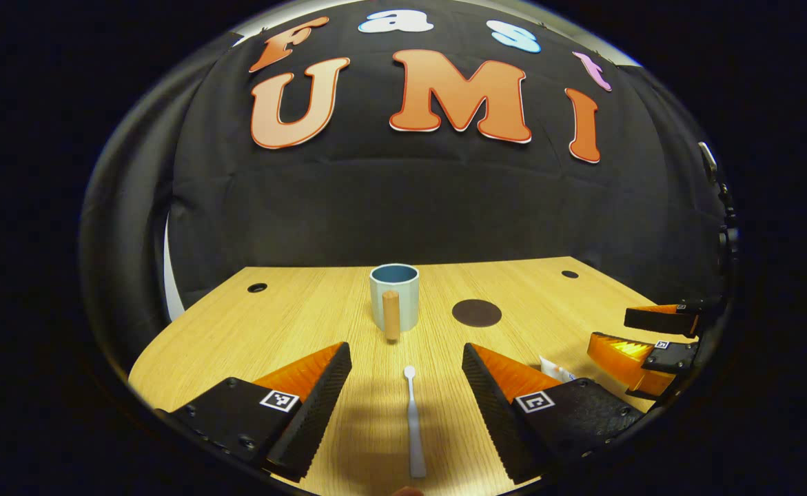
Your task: Put the toothbrush and toothpaste on the desktop into the cup, then pick up the cup and place it on the coaster on the desktop.
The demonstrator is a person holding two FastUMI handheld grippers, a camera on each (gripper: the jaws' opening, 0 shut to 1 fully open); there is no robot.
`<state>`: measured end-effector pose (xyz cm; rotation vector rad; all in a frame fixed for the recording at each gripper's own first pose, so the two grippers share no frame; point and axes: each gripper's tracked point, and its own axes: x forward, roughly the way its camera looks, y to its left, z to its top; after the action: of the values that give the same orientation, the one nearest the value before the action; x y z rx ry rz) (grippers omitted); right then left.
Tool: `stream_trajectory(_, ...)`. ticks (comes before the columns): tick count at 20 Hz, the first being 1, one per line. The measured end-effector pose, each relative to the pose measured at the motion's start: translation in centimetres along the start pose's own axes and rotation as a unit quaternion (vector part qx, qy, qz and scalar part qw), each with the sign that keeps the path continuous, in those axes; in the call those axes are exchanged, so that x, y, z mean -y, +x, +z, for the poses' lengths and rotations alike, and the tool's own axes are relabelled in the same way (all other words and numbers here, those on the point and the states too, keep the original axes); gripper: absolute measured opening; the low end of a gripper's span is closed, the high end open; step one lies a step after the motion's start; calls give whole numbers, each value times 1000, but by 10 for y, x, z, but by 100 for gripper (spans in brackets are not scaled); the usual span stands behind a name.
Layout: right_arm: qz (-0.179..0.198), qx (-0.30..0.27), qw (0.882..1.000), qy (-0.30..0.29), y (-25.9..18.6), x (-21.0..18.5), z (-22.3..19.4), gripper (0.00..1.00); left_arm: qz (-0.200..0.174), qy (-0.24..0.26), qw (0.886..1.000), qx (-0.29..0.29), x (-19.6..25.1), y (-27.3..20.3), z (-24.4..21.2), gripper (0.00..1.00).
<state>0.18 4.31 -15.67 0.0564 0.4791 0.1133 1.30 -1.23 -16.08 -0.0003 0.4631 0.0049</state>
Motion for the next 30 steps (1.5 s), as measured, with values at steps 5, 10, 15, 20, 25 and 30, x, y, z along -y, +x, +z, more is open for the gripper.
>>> stream_trajectory(5, 4, -58, 998, -14, 21, -15, -27, 100, 2, -3, 999, -45, -2, 8, -27, 98)
stream_trajectory(10, 2, -109, 994, -29, 31, -22, -51, 99, 8, -7, 995, -99, -2, 15, -55, 98)
stream_trajectory(15, 14, -146, 989, -19, 33, -34, -68, 85, 12, -4, 990, -142, -2, 21, -74, 98)
stream_trajectory(20, 36, -140, 989, -15, 35, -49, -67, 41, 10, -24, 984, -177, 3, 20, -99, 87)
stream_trajectory(25, 50, -120, 991, -7, 35, -56, -57, 14, 20, -31, 981, -192, -1, 21, -109, 70)
stream_trajectory(30, 57, -91, 994, 8, 28, -53, -38, 11, 28, -28, 980, -197, -2, 30, -125, 38)
